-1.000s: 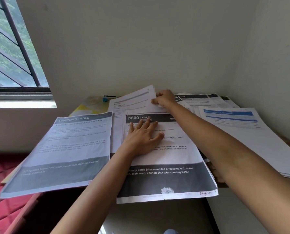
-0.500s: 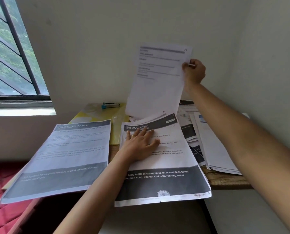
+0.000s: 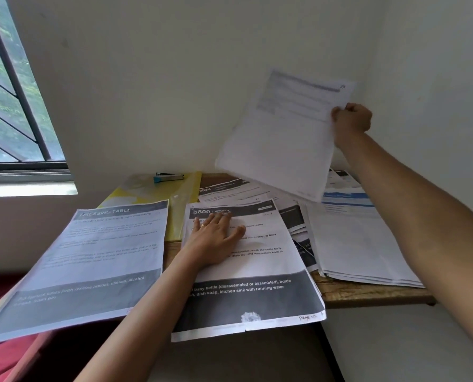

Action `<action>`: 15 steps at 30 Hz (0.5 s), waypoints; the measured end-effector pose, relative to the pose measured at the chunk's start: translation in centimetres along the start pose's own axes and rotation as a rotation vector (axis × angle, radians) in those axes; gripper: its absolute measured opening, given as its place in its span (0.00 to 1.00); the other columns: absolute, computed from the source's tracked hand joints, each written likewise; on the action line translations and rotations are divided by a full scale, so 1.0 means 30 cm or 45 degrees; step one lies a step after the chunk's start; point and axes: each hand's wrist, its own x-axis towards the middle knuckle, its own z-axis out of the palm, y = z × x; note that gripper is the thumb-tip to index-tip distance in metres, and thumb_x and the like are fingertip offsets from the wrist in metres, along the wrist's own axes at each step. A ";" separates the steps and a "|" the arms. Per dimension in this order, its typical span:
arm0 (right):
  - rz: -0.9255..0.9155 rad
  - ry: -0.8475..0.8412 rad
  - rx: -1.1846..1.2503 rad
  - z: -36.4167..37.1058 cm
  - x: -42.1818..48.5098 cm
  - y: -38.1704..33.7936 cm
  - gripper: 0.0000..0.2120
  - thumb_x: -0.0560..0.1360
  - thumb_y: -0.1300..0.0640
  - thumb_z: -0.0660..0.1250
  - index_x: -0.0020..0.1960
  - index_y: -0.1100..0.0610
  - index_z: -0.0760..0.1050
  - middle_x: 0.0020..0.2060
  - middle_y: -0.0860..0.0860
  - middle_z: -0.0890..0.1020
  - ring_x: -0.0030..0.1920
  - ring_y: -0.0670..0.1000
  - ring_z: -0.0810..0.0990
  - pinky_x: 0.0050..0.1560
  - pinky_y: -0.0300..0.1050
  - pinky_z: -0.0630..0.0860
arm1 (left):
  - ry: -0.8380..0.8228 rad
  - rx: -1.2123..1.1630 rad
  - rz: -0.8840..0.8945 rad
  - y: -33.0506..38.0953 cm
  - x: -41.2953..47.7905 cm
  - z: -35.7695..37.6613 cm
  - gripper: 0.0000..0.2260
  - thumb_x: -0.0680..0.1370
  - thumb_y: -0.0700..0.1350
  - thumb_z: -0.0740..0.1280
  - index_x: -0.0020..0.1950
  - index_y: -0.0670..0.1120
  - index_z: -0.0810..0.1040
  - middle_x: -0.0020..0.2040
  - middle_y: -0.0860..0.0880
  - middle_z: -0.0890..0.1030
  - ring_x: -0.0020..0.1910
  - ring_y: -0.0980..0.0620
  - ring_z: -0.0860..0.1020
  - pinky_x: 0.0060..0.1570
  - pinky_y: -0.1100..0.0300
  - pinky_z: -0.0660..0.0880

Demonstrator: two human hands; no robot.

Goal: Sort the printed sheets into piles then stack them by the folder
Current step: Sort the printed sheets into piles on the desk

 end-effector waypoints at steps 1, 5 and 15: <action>0.011 -0.085 -0.102 0.003 -0.006 0.039 0.10 0.72 0.64 0.69 0.53 0.61 0.79 0.44 0.51 0.78 0.43 0.48 0.76 0.40 0.33 0.72 | 0.033 -0.033 -0.019 -0.001 0.000 0.000 0.31 0.81 0.62 0.46 0.79 0.47 0.50 0.79 0.48 0.50 0.78 0.51 0.47 0.75 0.47 0.38; 0.015 -0.263 -0.342 0.031 -0.056 0.191 0.09 0.71 0.64 0.70 0.51 0.63 0.80 0.43 0.53 0.79 0.43 0.49 0.76 0.38 0.32 0.72 | 0.228 -0.192 -0.129 0.000 0.007 -0.002 0.27 0.82 0.59 0.48 0.74 0.42 0.62 0.74 0.42 0.64 0.74 0.45 0.61 0.74 0.45 0.52; -0.036 -0.354 -0.422 0.108 -0.027 0.287 0.07 0.69 0.67 0.69 0.47 0.64 0.81 0.39 0.52 0.78 0.41 0.49 0.75 0.26 0.27 0.65 | 0.192 -0.102 -0.121 -0.005 0.015 0.016 0.26 0.82 0.59 0.45 0.77 0.48 0.60 0.78 0.47 0.57 0.78 0.49 0.51 0.75 0.47 0.45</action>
